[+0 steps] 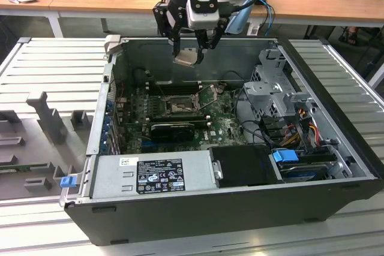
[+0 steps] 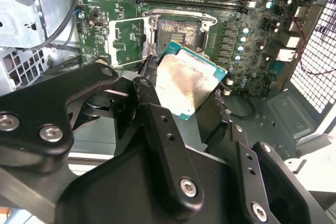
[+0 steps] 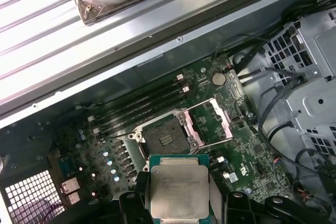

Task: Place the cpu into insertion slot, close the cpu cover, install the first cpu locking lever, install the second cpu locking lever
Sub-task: 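Place the cpu into insertion slot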

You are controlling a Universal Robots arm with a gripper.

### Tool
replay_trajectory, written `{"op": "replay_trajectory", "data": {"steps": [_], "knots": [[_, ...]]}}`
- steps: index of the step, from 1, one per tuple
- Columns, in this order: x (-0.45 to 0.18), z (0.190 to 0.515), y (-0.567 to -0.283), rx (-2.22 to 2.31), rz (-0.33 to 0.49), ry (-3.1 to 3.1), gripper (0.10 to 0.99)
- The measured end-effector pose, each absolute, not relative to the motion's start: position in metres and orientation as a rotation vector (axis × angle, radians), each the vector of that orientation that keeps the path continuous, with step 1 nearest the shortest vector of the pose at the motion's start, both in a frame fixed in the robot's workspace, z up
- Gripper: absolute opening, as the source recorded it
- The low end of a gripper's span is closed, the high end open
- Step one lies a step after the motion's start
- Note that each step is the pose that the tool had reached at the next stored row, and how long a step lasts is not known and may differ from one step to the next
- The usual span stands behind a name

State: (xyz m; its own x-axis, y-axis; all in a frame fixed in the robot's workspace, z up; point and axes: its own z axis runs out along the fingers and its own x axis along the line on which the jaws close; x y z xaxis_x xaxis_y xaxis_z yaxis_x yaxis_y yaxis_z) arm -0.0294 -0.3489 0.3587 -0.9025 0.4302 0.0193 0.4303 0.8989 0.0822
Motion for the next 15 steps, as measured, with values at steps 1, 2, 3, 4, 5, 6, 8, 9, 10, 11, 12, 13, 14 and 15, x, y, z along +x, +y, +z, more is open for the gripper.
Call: {"op": "replay_trajectory", "data": {"steps": [1,2,3,4,5,6,8,9,10,11,12,13,14,15], "knots": [[-0.0294,0.3587,-0.3489,-0.7,-0.133,-3.059,0.537],[-0.0294,0.3587,-0.3489,-0.71,-0.133,-3.057,0.537],[-0.0295,0.3586,-0.3489,-0.717,-0.133,-3.056,0.537],[-0.0294,0.3586,-0.3489,-0.724,-0.133,-3.054,0.537],[-0.0294,0.3586,-0.3489,-0.74,-0.133,-3.051,0.537],[-0.0295,0.3585,-0.3489,-0.757,-0.133,-3.047,0.537],[-0.0294,0.3585,-0.3489,-0.793,-0.133,-3.039,0.537],[-0.0294,0.3584,-0.3489,-0.803,-0.133,-3.037,0.537],[-0.0294,0.3584,-0.3489,-0.812,-0.133,-3.035,0.537],[-0.0294,0.3583,-0.3489,-0.819,-0.133,-3.033,0.537],[-0.0294,0.3582,-0.3489,-0.829,-0.133,-3.031,0.537],[-0.0294,0.3579,-0.3489,-0.834,-0.133,-3.029,0.537],[-0.0294,0.3576,-0.3489,-0.836,-0.133,-3.029,0.537],[-0.0294,0.3571,-0.3489,-0.839,-0.132,-3.028,0.537]]}}
